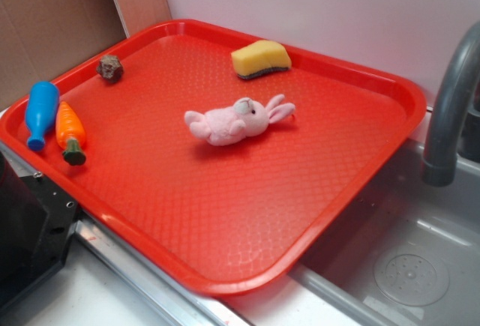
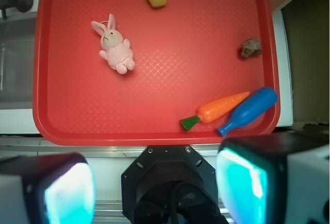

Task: Grab the pink bunny.

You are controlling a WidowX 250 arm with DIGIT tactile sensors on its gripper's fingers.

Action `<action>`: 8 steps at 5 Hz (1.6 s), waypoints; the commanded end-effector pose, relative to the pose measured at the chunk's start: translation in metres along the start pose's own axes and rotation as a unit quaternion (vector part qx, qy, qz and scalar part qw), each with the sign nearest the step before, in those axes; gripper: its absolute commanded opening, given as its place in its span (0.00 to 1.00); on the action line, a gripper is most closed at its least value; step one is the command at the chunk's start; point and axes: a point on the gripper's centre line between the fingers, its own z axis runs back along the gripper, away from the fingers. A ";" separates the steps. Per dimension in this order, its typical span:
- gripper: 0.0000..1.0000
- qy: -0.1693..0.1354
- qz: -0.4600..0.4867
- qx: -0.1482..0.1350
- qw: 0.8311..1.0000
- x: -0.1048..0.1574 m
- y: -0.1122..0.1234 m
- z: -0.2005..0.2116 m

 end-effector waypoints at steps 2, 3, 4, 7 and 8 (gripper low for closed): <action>1.00 0.093 -0.036 -0.081 0.992 0.029 -0.011 -0.053; 1.00 0.009 -0.067 -0.139 0.988 0.031 -0.027 -0.084; 1.00 0.035 -0.071 -0.110 0.991 0.048 -0.039 -0.117; 1.00 0.022 -0.102 -0.094 0.990 0.074 -0.048 -0.159; 1.00 0.020 -0.096 0.023 0.995 0.090 -0.035 -0.148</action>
